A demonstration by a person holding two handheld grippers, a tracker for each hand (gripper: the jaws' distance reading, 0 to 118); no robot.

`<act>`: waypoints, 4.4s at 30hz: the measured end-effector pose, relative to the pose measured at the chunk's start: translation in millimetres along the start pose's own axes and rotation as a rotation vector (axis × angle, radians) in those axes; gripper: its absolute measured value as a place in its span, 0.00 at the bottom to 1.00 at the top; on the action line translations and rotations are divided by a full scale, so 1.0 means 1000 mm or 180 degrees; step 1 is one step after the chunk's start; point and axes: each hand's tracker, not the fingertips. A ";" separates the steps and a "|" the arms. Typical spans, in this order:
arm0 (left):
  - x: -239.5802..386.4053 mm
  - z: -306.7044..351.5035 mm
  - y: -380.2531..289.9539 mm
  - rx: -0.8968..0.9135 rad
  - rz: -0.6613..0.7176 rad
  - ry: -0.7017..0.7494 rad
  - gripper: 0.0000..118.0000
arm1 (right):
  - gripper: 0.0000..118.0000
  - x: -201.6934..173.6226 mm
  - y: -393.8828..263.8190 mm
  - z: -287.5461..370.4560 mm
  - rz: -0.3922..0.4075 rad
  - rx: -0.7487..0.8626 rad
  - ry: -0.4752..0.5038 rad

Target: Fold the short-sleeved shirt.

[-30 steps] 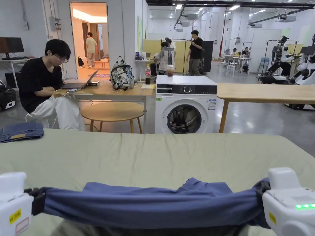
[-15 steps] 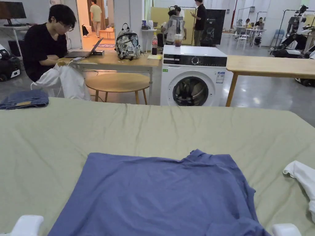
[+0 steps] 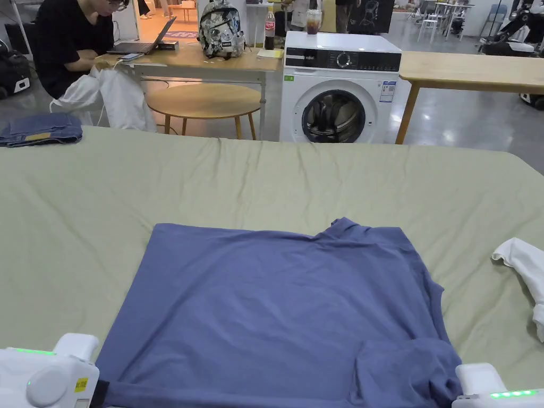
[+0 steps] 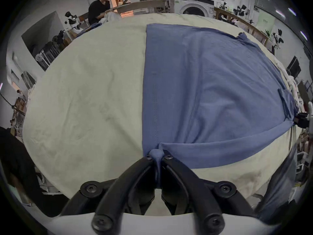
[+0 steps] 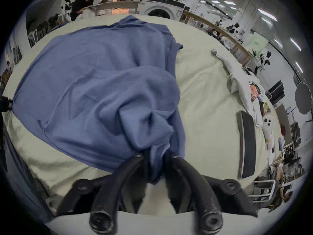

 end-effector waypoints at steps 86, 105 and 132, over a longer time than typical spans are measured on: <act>0.012 0.009 0.000 -0.0053 0.0130 -0.0127 0.00 | 0.58 -0.001 0.007 -0.005 -0.0264 -0.0218 0.0257; 0.011 0.045 0.005 0.0306 0.0207 -0.0184 0.00 | 0.07 -0.001 0.024 0.034 -0.0252 0.0198 0.0429; 0.000 -0.050 0.190 0.0236 0.0373 -0.0161 0.00 | 0.08 -0.005 0.203 -0.073 -0.0441 0.0271 0.0406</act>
